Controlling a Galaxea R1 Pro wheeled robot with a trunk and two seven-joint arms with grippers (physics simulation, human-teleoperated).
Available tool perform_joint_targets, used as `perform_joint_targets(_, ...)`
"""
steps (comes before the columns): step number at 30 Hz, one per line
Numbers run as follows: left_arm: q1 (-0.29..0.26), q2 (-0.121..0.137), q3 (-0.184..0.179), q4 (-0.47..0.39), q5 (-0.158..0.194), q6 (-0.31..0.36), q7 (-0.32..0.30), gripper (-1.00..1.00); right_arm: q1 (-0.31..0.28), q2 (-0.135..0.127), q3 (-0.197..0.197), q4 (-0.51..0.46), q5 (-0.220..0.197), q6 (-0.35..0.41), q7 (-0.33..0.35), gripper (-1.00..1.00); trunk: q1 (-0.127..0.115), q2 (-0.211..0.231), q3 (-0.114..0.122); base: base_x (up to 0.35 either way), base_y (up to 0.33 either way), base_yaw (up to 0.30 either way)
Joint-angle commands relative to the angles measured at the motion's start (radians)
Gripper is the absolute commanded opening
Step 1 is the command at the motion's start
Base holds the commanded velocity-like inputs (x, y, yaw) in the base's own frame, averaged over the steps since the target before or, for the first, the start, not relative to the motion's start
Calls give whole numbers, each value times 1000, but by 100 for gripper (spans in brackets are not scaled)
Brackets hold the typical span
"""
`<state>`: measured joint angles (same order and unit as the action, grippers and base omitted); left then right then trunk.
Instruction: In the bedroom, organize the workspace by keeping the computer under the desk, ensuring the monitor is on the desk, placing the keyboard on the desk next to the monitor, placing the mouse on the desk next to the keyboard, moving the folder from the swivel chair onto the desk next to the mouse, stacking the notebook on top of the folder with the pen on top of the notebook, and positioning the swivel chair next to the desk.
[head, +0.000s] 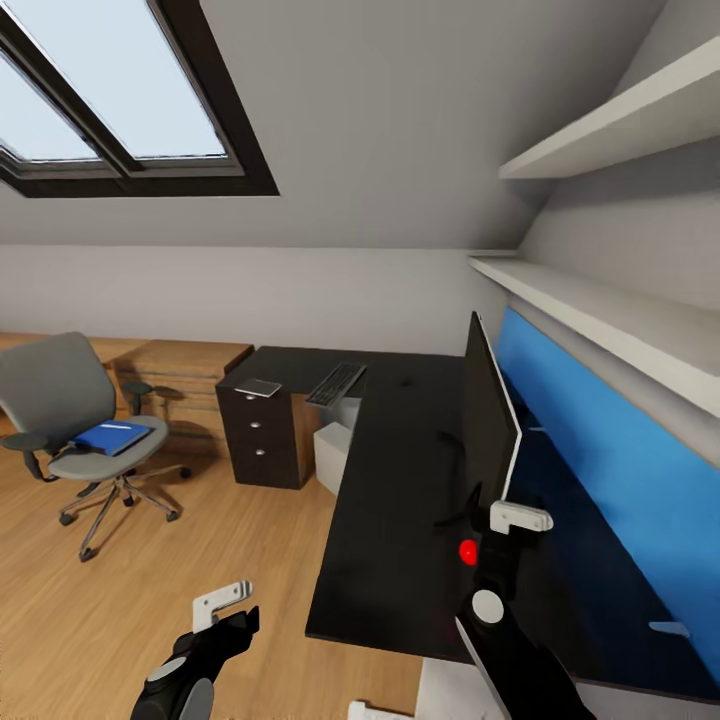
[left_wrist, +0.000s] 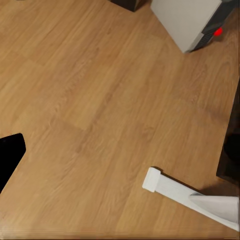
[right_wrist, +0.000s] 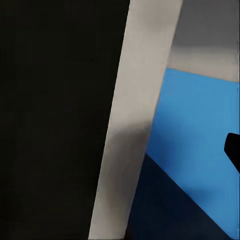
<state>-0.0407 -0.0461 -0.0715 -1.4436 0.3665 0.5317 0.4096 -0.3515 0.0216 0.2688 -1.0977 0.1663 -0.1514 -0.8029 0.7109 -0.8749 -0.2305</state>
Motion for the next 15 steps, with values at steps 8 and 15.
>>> perform_joint_targets(8, -1, 0, 1, -1, 11, 2, 9, 100, -1, 0, 1, 1, 2, -2, -4, 100, 0, -1, -1, -67, -47, 0)
perform_joint_targets(15, -1, 0, 0, -1, 11, 2, 10, 100, -1, 0, 1, 7, 4, -2, -4, 100, 0, -1, -1, -79, -77, 0)
